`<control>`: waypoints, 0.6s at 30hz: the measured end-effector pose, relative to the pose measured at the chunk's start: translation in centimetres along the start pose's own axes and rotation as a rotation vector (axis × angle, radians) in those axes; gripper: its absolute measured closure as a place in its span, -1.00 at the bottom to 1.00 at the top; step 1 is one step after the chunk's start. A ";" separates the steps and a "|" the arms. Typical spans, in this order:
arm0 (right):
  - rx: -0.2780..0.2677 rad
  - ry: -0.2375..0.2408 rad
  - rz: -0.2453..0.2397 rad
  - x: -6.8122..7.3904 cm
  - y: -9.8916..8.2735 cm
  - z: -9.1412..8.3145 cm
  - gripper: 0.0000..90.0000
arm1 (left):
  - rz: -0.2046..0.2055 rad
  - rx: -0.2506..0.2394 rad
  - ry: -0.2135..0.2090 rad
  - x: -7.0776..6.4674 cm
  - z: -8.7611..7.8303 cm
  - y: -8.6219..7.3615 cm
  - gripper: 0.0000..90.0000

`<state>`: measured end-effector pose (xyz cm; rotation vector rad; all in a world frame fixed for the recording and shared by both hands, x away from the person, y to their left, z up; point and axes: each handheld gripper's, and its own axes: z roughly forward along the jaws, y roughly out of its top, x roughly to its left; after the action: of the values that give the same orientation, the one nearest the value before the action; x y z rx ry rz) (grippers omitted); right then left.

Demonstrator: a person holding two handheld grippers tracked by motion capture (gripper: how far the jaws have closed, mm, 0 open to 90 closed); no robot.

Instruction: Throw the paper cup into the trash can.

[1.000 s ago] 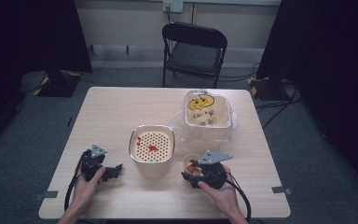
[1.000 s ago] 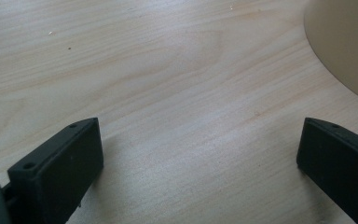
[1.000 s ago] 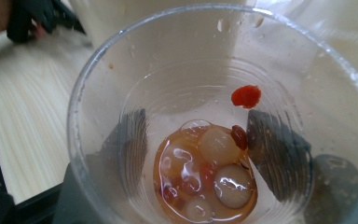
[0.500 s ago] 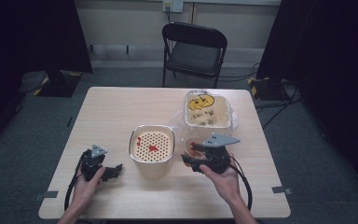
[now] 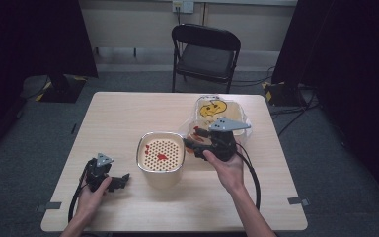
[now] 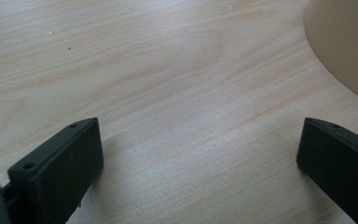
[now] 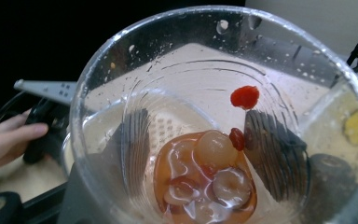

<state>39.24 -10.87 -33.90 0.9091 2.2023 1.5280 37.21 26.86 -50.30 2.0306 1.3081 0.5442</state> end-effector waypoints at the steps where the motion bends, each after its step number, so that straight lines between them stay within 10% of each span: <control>1: 0.000 0.000 0.000 0.0 0.0 0.0 -0.07 | 0.000 0.000 0.000 0.0 0.0 0.0 -1.00; 18: -0.139 -0.126 -0.067 -1.6 3.0 3.8 -0.03 | 0.000 0.000 0.000 0.0 0.0 0.0 -1.00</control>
<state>43.59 -8.44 -32.82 0.8547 1.9919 1.5272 37.22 26.86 -50.29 2.0310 1.3081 0.5438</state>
